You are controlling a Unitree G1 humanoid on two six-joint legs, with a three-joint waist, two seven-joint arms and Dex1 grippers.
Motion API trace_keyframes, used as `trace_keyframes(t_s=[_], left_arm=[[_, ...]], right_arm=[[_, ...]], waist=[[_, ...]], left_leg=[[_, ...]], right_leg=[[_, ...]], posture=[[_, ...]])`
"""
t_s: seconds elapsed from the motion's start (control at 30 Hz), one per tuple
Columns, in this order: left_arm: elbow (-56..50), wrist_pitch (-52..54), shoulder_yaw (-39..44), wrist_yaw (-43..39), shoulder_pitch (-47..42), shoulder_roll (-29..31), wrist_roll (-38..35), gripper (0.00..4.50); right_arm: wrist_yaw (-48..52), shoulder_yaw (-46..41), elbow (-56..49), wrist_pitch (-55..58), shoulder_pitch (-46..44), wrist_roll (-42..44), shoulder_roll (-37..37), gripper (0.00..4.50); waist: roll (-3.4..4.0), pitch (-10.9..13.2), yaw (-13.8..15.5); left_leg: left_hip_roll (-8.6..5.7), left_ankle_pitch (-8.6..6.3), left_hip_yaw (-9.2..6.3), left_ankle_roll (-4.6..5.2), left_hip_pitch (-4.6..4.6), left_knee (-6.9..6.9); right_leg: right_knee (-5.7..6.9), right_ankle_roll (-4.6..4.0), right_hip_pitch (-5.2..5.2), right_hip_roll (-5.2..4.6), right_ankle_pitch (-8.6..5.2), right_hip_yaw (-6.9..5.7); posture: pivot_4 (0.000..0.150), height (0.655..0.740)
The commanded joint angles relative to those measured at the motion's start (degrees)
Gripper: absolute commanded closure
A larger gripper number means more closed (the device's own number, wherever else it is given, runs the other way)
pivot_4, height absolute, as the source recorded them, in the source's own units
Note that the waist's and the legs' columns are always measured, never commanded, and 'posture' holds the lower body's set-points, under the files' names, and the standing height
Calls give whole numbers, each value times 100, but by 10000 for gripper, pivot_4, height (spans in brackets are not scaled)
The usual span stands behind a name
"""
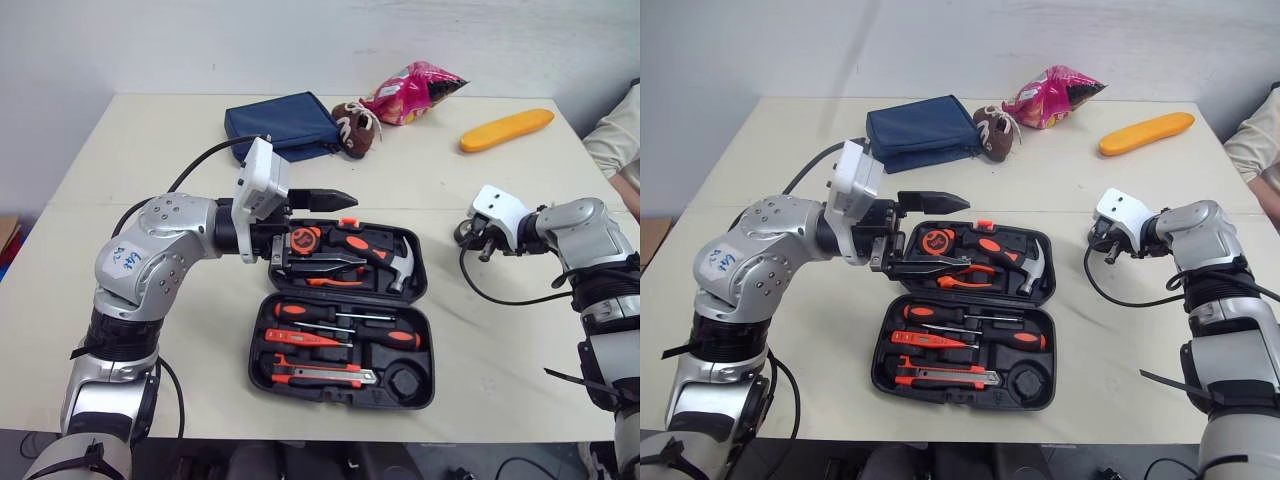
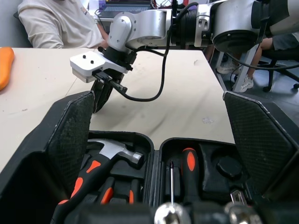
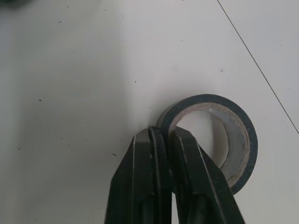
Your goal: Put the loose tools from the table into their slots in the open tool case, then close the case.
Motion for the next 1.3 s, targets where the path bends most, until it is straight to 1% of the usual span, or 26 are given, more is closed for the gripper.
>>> trace_keyframes(t_s=[0.03,0.13,0.17,0.23,0.27,0.33,0.4,0.47,0.5,0.57,0.67,0.7,0.77,0.83,0.97,1.1,1.23,1.3], left_arm=[[-103,-74,49,4,-25,-5,-2,0],[-102,-56,4,-111,27,82,20,0],[-116,-141,-83,-256,98,183,112,0],[-137,-285,-211,-467,209,324,251,0],[-153,-334,-244,-530,245,372,285,0],[-256,-162,-286,-668,397,450,128,0],[-326,-43,-414,-838,571,583,115,0],[-280,-458,-743,-1190,895,831,541,0],[-273,-579,-849,-1275,1015,897,660,0],[-356,-583,-852,-1291,1144,849,578,0],[-535,-469,-811,-1249,1226,738,414,0],[-701,-446,-825,-1260,1306,726,363,0],[-965,-378,-828,-1316,1450,779,262,0],[-1037,-365,-815,-1307,1534,819,266,0],[-1028,-488,-844,-1369,1612,868,385,0],[-1009,-474,-866,-1359,1541,822,371,0],[-1058,-464,-879,-1369,1555,835,366,0],[-1040,-516,-904,-1373,1557,838,426,0]], right_arm=[[229,-227,-399,-2,183,77,-262,44446],[804,-567,-1565,359,597,544,-616,44446],[1093,-728,-2310,732,884,848,-795,44446],[1391,-970,-3416,1355,1331,1278,-1043,44446],[1431,-1060,-3806,1601,1494,1418,-1126,44446],[1547,-1482,-5429,2444,2244,2167,-1317,44446],[1519,-1852,-6712,2928,2907,2811,-1336,44446],[1260,-2100,-7783,3340,3531,3283,-1225,44446],[1109,-2180,-8213,3448,3813,3424,-1182,44446],[882,-2260,-8815,3557,4310,3554,-1199,44446],[695,-2315,-9361,3506,4942,3594,-1300,44446],[581,-2273,-9506,3291,5301,3402,-1316,44446],[429,-2347,-9744,3067,5875,3287,-1276,44446],[364,-2453,-9872,2955,6206,3287,-1312,44446],[239,-2419,-9829,2709,6464,3164,-1408,44446],[102,-2123,-9698,2600,6460,3097,-1389,44446],[103,-2036,-9701,2646,6489,3216,-1439,44446],[68,-1992,-9627,2635,6538,3122,-1497,44446]], waist=[[0,0,1],[5,3,34],[6,4,34],[8,5,33],[10,6,19],[10,6,25],[9,6,9],[9,6,14],[9,6,14],[6,8,36],[-5,11,110],[-6,10,124],[-8,9,178],[-8,9,190],[-11,10,172],[-12,10,179],[-12,10,184],[-13,10,187]], left_leg=[[0,0,0,0,0,0],[0,0,-7,0,-2,-4],[0,0,-7,0,-6,-4],[0,-1,-9,-1,-8,-5],[0,-1,-13,-2,-8,-4],[3,-1,-11,-3,-7,-3],[8,-3,-26,-8,-6,-4],[10,-2,-33,-12,-9,-4],[10,-3,-35,-13,-5,-9],[7,-3,-37,-13,-6,-6],[-1,-6,-47,1,-10,4],[-4,-8,-58,6,-9,5],[-4,-12,-61,13,-10,1],[-4,-18,-62,15,-13,-3],[-5,-18,-59,19,-15,7],[-5,-17,-62,20,-4,5],[-6,-18,-62,21,-7,2],[-6,-19,-62,22,-8,2]], right_leg=[[0,0,0,0,0,0],[-2,1,0,0,-1,-5],[-4,1,-1,0,-1,-5],[-4,1,-3,0,-1,-6],[-3,1,-2,0,-1,-9],[0,1,-2,3,-1,-7],[-2,-2,3,8,-3,-14],[-2,-2,4,12,-3,-15],[-6,-2,9,13,-5,-16],[-8,-2,14,10,-5,-16],[-20,2,28,2,-3,-23],[-38,6,42,1,-1,-29],[-54,8,47,2,1,-30],[-66,10,50,2,0,-31],[-66,19,51,2,6,-29],[-65,19,60,5,6,-29],[-71,19,59,5,6,-29],[-72,19,59,4,6,-29]], posture=[[1500,7400],[1500,7400],[1500,7400],[1500,7400],[1500,7400],[1500,7400],[1500,7400],[1500,7400],[1500,7400],[1500,7400],[1500,7400],[1500,7400],[1500,7400],[1500,7400],[1500,7400],[1500,7400],[1500,7400],[1500,7400]])
